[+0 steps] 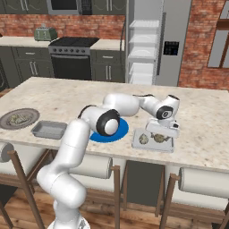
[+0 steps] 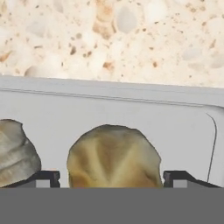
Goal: Place two dumplings into each of the tupperware containers and then place the containers in the fridge.
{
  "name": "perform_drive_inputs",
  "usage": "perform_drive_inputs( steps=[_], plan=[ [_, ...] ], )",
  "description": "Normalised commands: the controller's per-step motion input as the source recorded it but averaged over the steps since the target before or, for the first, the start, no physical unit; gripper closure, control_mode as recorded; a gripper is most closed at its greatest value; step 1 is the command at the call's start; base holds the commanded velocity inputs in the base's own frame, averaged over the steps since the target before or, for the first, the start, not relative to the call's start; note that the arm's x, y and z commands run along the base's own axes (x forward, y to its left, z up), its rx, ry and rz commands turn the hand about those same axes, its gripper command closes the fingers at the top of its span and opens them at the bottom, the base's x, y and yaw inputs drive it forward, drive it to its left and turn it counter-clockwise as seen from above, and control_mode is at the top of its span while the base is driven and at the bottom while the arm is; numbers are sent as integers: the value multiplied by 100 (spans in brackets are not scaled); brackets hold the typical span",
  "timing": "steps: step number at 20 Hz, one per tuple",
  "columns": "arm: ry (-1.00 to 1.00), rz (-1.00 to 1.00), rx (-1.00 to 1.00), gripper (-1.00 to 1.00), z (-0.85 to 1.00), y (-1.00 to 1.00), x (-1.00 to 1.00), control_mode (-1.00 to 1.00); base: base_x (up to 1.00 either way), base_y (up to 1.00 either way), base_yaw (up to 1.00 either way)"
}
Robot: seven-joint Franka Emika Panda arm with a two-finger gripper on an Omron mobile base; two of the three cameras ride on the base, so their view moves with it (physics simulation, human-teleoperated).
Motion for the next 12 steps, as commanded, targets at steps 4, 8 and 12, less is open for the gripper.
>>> perform_drive_inputs(
  steps=[4,8,12],
  plan=[
    [0,-4,0,-100,41,5,-4,-100,0,0,0],
    [-1,-9,0,-100,61,3,-11,-100,0,0,0],
    [0,-4,0,-100,28,31,-24,-100,0,0,0]
  ],
)
